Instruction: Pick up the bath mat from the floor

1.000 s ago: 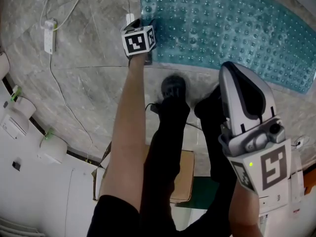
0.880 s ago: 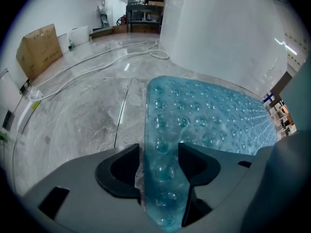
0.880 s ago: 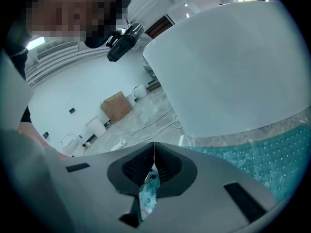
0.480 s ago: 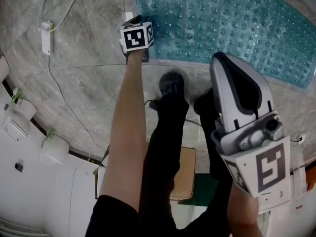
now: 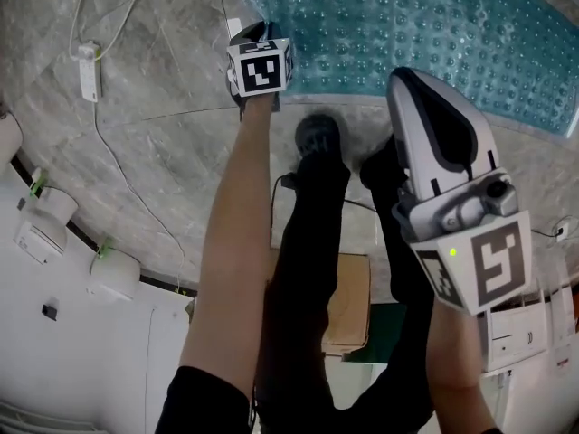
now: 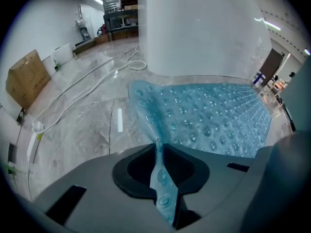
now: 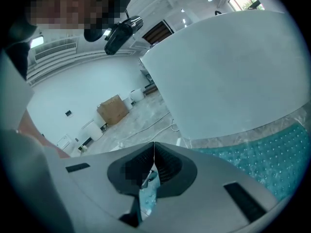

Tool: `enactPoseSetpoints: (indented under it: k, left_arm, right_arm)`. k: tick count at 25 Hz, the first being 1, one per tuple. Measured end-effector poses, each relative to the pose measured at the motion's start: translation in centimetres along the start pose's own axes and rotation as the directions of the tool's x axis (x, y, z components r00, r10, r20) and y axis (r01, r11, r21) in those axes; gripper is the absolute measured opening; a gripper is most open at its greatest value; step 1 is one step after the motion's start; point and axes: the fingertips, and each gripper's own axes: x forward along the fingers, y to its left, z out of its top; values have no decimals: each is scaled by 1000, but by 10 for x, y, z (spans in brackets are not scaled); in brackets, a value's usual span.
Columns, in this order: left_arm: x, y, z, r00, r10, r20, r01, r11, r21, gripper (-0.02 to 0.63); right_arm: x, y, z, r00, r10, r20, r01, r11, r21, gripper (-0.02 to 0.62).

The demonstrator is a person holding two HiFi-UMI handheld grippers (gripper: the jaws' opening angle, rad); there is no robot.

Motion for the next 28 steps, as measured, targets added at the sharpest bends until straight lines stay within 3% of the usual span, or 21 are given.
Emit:
enactPoseSetpoints:
  k: [3,7,15,18,22,28]
  left_arm:
    - [-29,-12,13,999,-51,-8,51,998,35,52]
    - [-72,-34,30,995,-97,0,97,995,25,49]
    - [-175,-125,74,967,-256,-8,256,964,67,41]
    - [-218,-165,97,942,-336,18,335,940,61,40]
    - [-271,-220,124,892,-451,33,449,892,62,38]
    - [-338,-286,163,826,-559,69,560,829,13,37]
  right_arm:
    - [-18,5,-13,999,-28,-33,27,1000,-14,14]
    - [-56,7,-12,995,-81,-60,84,996,44,14]
    - [-135,31,73,993,-118,-19,118,992,41,14]
    - [-165,37,114,991,-134,22,134,990,37,14]
    - [-205,35,160,985,-158,68,156,987,36,14]
    - [-268,16,197,969,-224,106,221,975,32,14]
